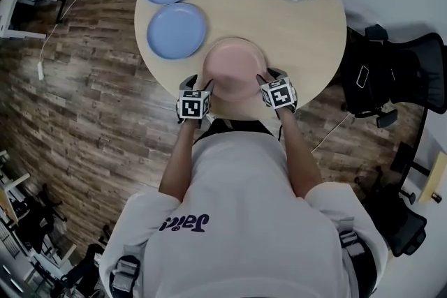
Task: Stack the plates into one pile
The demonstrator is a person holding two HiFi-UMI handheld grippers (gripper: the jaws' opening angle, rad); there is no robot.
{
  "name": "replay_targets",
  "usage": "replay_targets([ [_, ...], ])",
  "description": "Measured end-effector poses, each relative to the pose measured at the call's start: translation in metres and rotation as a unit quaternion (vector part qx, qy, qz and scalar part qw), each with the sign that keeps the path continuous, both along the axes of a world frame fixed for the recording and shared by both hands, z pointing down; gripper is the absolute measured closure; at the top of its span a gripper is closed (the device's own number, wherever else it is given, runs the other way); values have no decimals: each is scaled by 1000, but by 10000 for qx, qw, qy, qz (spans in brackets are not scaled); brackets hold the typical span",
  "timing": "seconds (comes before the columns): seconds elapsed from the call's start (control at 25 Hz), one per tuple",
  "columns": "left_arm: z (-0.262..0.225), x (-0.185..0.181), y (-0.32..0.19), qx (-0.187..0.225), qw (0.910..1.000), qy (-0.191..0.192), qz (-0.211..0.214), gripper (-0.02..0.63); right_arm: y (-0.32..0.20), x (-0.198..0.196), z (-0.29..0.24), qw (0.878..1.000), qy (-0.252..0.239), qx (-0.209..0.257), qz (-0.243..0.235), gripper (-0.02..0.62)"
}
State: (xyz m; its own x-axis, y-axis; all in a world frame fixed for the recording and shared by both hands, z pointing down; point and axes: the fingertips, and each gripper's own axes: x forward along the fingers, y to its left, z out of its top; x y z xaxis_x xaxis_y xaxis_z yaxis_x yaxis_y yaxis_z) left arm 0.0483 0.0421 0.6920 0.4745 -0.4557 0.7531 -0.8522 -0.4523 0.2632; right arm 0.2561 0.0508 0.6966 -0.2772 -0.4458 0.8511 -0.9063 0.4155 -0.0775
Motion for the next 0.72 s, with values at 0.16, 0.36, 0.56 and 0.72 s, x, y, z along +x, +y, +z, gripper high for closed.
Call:
replay_targets([
  [0.16, 20, -2, 1, -573, 9916, 701, -919, 367, 6, 14, 19, 9958, -521, -330, 682, 422],
  [0.36, 35, -11, 4, -1116, 9636, 1395, -1991, 368, 5, 20, 32, 9629, -1740, -644, 1962, 422],
  [0.56, 45, -13, 6, -1407, 9373, 1827, -2613, 389, 2, 20, 39, 9276, -2439, -815, 2711, 422],
  [0.72, 51, -14, 7, -1477, 9278, 1871, -2870, 492, 2, 20, 44, 9233, -2493, -852, 2795, 472],
])
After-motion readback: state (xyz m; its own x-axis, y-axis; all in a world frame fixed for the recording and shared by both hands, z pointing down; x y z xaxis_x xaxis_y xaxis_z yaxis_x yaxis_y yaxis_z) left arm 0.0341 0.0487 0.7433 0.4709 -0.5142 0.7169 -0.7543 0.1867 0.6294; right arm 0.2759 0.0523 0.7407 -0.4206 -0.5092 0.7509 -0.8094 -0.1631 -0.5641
